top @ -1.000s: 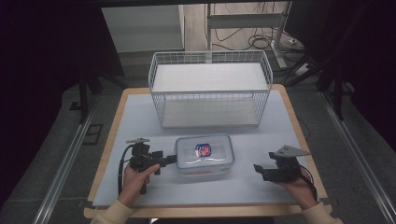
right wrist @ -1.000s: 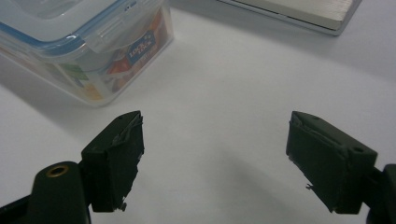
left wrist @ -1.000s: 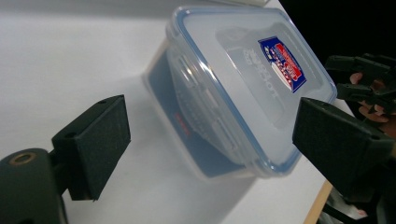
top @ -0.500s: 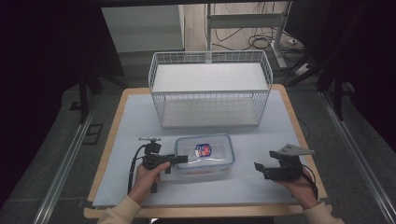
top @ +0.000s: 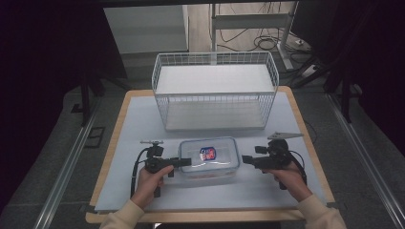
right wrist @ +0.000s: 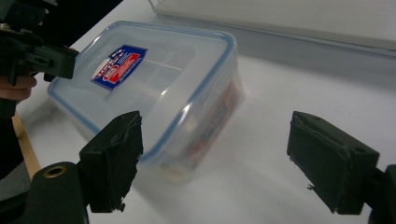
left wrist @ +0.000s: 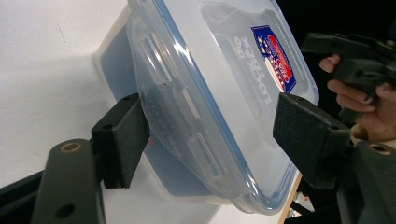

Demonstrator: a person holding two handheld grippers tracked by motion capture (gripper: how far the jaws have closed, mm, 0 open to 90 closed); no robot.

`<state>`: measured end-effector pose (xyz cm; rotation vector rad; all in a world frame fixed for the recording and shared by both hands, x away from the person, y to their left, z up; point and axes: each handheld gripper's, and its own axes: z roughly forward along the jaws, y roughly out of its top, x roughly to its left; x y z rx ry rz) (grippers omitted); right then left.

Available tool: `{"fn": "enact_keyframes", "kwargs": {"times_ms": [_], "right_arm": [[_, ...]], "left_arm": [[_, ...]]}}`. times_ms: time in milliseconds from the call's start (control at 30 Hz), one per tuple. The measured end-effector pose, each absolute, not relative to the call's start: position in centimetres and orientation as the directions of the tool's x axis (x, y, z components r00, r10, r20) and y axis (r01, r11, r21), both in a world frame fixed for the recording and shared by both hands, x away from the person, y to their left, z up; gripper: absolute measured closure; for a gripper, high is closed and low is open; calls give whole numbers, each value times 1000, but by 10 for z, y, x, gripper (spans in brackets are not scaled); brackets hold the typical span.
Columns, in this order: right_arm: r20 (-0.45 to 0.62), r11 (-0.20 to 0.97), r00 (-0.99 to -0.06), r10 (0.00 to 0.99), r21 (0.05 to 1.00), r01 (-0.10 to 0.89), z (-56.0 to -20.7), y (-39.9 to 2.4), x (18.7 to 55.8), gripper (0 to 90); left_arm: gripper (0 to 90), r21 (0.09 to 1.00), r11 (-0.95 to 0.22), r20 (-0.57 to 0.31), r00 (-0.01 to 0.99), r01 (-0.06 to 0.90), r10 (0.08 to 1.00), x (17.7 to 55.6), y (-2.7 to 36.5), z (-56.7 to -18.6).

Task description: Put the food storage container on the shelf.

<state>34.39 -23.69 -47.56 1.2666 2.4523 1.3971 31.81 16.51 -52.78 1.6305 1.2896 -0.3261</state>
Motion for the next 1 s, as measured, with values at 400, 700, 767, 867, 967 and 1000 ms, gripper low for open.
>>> {"fn": "enact_keyframes", "kwargs": {"times_ms": [400, 700, 767, 867, 967, 1000], "right_arm": [[452, 262, -635, 627, 645, 717, -489, -197, 377, 196], [549, 251, -597, 585, 577, 777, -501, -194, 384, 205], [574, 251, -588, 569, 560, 789, -504, -193, 385, 204], [594, 236, -571, 567, 547, 803, -504, -196, 385, 250], [605, 224, -565, 561, 546, 807, -502, -201, 385, 320], [609, 221, -564, 558, 547, 808, -501, -202, 385, 331]], "left_arm": [[274, 527, 51, -706, 404, 848, 582, 318, 166, -528], [274, 530, 52, -705, 405, 847, 582, 318, 166, -528], [274, 530, 52, -704, 405, 846, 583, 318, 166, -528], [275, 531, 56, -705, 403, 846, 583, 317, 165, -528], [277, 539, 52, -697, 411, 841, 587, 316, 165, -528], [278, 543, 51, -694, 414, 838, 589, 315, 164, -527]]}}
